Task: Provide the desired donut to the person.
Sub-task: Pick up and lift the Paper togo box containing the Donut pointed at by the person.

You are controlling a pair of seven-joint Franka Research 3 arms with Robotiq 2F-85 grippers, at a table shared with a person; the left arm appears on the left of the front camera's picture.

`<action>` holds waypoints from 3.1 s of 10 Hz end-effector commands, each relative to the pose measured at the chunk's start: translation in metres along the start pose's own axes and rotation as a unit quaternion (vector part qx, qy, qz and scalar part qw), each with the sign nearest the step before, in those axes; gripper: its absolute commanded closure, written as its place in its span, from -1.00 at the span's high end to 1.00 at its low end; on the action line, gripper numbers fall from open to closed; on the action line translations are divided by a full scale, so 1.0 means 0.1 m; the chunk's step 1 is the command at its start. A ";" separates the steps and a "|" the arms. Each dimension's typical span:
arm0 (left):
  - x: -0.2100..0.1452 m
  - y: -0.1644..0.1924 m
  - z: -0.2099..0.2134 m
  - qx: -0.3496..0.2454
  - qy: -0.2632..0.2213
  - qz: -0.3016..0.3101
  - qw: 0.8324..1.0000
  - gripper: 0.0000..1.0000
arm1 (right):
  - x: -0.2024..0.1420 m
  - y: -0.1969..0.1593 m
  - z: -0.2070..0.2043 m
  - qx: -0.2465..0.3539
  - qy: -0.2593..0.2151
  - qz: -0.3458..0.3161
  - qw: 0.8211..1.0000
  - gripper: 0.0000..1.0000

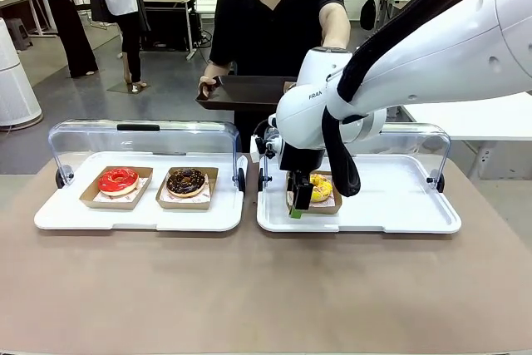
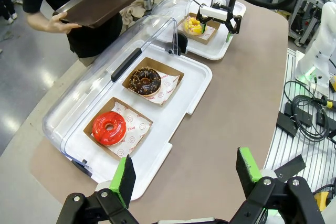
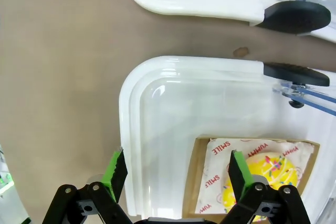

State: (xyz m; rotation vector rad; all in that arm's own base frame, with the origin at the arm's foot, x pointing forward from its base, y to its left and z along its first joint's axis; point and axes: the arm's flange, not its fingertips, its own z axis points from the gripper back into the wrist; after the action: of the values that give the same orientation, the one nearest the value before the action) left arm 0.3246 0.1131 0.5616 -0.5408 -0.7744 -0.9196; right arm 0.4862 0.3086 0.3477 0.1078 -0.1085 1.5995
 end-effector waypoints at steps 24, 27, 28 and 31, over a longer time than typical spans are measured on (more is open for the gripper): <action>-0.01 0.01 0.01 -0.003 -0.007 -0.006 1.000 1.00 | -0.12 0.01 -0.26 -0.029 0.009 0.025 0.999 -1.00; -0.01 0.01 0.01 -0.003 -0.007 -0.006 1.000 1.00 | -0.12 0.01 -0.24 -0.035 0.010 0.022 0.999 -1.00; -0.01 0.01 0.01 -0.003 -0.007 -0.006 1.000 1.00 | -0.13 0.01 -0.23 -0.036 0.012 0.022 0.999 -1.00; -0.01 0.01 0.01 -0.003 -0.007 -0.006 1.000 1.00 | 0.01 0.36 0.19 -0.010 0.067 -0.053 0.996 -1.00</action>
State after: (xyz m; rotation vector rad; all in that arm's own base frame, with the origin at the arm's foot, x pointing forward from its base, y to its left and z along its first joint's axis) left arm 0.3247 0.1131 0.5614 -0.5413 -0.7743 -0.9193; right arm 0.4744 0.3040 0.3468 0.0407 -0.0899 1.5602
